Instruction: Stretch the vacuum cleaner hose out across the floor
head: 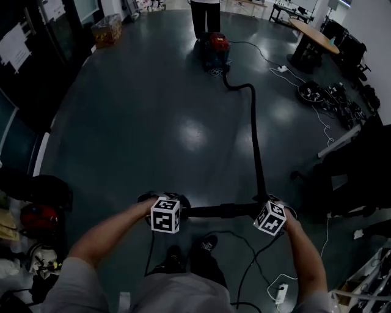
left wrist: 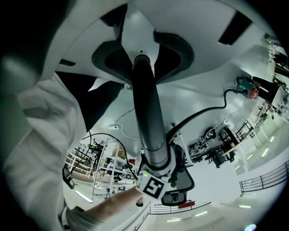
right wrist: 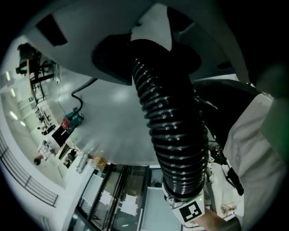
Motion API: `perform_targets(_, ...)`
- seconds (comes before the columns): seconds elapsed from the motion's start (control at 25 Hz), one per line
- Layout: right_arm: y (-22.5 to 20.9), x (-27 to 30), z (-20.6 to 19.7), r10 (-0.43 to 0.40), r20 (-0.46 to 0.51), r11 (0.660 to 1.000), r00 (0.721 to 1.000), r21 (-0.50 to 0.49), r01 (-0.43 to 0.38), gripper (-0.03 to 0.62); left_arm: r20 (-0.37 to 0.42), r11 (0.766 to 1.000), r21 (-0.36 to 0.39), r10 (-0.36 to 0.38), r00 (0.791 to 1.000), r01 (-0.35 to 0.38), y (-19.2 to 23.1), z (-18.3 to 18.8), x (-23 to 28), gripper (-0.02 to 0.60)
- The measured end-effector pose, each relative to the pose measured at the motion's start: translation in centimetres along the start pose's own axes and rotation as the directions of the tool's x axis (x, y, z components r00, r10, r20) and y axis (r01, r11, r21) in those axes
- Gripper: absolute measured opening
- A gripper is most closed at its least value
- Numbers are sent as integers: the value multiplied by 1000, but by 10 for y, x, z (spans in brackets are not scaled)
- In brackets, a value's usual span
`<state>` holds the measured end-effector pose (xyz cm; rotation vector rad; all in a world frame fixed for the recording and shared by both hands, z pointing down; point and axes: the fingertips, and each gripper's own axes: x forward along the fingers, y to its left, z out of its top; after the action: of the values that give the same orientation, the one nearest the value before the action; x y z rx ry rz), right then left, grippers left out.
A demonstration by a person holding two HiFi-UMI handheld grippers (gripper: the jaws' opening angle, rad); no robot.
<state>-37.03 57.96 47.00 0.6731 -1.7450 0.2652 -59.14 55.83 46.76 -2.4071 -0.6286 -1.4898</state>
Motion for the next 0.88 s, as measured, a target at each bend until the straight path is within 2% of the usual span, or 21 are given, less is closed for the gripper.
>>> perform_targets(0.16,60,7,-5,11,18,986,1000,164,-14,195,4,1000,13,25,1000,-25,-16,-14,4,149)
perform_targets(0.28,101,22,-2,31,47,958,998,282,-43,186,-13,999,16,39,999,-39,-27,-31,19,149)
perform_targets(0.44,145,50,6,44,101,898,994,432,-84,179,-27,996,-63,65,998,-67,-33,-61,49,144)
perform_targets(0.64,198,84,-3,95,133,846,987,512,-150,166,-61,982,-168,81,995,-91,-52,-84,105,139)
perform_targets(0.72,216,90,-8,114,154,833,981,523,-179,163,-71,968,-222,106,992,-119,-57,-84,121,133)
perform_targets(0.8,237,93,-17,130,175,818,976,537,-205,160,-84,942,-282,165,983,-182,-63,-79,132,121)
perform_targets(0.88,258,93,-33,144,213,778,966,579,-243,156,-101,898,-346,254,962,-273,-72,-70,139,6)
